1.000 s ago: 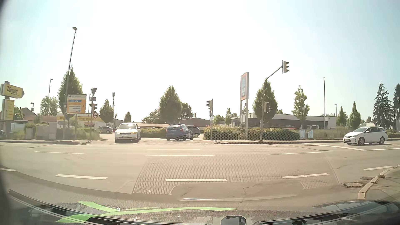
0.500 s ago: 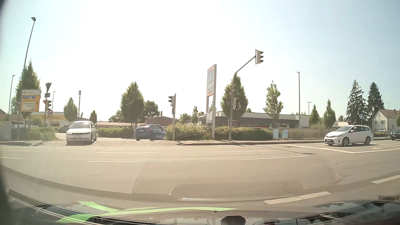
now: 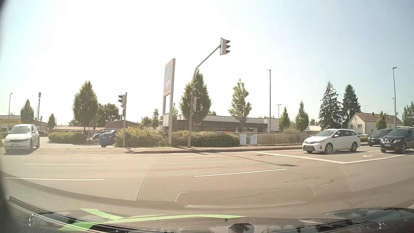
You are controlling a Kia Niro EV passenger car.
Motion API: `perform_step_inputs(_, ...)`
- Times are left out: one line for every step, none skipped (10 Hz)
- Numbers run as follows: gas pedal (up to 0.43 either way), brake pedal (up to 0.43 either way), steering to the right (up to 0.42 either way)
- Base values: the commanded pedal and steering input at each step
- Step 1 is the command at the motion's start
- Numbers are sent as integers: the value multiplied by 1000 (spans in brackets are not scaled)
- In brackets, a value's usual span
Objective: Follow the waypoints while adhering to traffic rules and regulations
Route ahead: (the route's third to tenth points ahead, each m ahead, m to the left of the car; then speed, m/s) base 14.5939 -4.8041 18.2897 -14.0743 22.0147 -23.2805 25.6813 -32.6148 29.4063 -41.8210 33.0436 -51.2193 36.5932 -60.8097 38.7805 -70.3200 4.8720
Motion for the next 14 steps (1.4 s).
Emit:
perform_step_inputs(0,0,334)
perform_step_inputs(0,0,359)
perform_step_inputs(0,0,381)
perform_step_inputs(0,0,408)
perform_step_inputs(0,0,433)
perform_step_inputs(0,0,450)
perform_step_inputs(0,0,456)
perform_step_inputs(0,0,458)
perform_step_inputs(0,0,458)
perform_step_inputs(0,0,460)
perform_step_inputs(0,0,462)
perform_step_inputs(0,0,463)
perform_step_inputs(0,0,463)
perform_step_inputs(0,0,464)
